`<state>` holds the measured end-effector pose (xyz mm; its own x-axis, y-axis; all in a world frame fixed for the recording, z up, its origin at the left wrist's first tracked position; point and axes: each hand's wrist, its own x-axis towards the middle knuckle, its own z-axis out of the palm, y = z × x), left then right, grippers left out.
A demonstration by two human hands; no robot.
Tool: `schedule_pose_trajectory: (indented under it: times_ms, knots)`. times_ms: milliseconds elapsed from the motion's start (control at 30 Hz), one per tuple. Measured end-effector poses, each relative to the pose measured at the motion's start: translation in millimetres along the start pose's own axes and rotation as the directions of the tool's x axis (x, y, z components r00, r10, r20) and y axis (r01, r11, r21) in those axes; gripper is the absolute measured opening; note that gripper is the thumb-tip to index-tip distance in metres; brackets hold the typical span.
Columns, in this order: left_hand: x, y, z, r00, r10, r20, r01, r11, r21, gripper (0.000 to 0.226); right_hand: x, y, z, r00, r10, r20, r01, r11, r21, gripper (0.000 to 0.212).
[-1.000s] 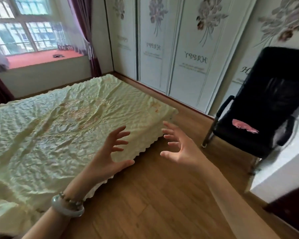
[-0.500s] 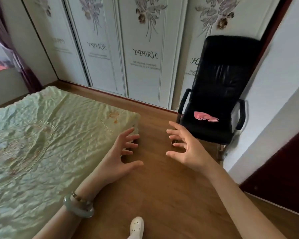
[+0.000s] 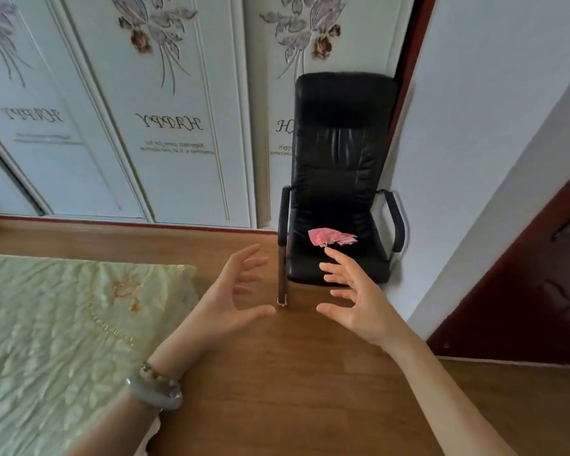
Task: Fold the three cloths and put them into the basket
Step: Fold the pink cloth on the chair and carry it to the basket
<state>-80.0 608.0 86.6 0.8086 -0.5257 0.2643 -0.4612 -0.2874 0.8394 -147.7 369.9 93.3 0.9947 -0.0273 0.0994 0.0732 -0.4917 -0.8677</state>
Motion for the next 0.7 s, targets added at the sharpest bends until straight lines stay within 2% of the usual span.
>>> schedule_pose_trajectory:
  times_ms: [233, 700]
  knots:
    - [107, -46, 17, 0.995, 0.02, 0.099, -0.018, 1.0, -0.024, 0.09, 80, 41, -34, 0.991, 0.084, -0.108, -0.086, 0.996, -0.018, 0.084]
    - [348, -148, 96, 0.979, -0.108, 0.175, 0.117, 0.992, -0.039, 0.09, 290, 161, -146, 0.979, 0.186, -0.081, -0.186, 0.982, 0.005, 0.084]
